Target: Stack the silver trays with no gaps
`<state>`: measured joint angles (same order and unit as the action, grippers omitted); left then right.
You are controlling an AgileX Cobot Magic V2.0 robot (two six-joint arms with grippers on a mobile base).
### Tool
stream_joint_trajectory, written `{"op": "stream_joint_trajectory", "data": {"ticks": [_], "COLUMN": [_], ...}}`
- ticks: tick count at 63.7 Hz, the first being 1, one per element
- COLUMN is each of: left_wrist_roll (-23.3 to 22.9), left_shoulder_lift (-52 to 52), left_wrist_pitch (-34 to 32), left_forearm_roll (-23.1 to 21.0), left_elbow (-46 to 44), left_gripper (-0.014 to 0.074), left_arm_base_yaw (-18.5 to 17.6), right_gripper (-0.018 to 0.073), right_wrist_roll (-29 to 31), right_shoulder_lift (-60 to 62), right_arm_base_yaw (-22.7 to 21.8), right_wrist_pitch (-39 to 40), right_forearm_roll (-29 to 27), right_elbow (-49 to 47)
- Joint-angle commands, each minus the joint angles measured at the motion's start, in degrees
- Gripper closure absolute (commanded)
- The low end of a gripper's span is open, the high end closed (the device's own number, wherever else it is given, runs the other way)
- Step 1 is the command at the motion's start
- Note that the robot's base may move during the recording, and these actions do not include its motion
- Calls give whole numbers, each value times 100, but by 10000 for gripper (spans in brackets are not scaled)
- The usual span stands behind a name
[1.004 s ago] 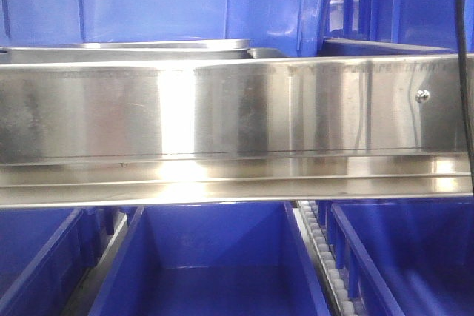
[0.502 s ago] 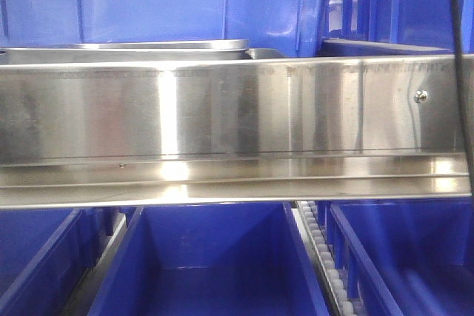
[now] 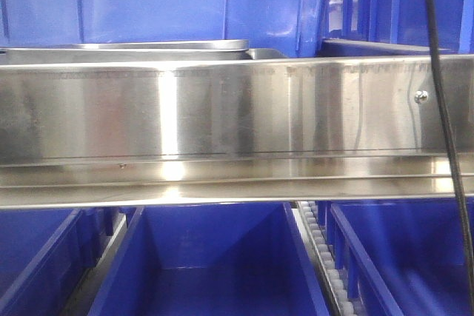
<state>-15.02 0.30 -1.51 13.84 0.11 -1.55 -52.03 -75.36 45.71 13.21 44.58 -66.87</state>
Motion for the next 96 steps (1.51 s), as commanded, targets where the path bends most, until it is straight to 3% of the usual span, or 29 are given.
{"op": "stream_joint_trajectory", "data": {"ticks": [1, 13, 28, 46, 68, 84, 96], "left_wrist_roll": [9, 9, 9, 9, 9, -1, -40], "left_shoulder_lift": [-30, -30, -30, -30, -30, -30, -30], "left_wrist_pitch": [-244, -534, -705, -704, -692, -723, -626], "left_forearm_roll": [42, -176, -176, -176, -176, -612, -553], "left_elbow": [-11, -11, -11, -11, -11, -11, -11], "left_gripper": [602, 602, 602, 602, 602, 602, 602], "left_arm_base_yaw": [24, 51, 481, -99, -102, -102, -102], "right_gripper": [638, 638, 638, 638, 638, 638, 638], "right_wrist_roll": [37, 37, 37, 37, 37, 37, 37], "right_shoulder_lift": [51, 51, 51, 51, 51, 51, 51], "right_arm_base_yaw": [7, 7, 7, 7, 7, 7, 7], "right_wrist_pitch": [143, 143, 143, 143, 143, 143, 143], "right_forearm_roll": [34, 34, 34, 34, 34, 34, 34], "right_elbow": [-48, -48, -48, -48, -48, -48, -48]}}
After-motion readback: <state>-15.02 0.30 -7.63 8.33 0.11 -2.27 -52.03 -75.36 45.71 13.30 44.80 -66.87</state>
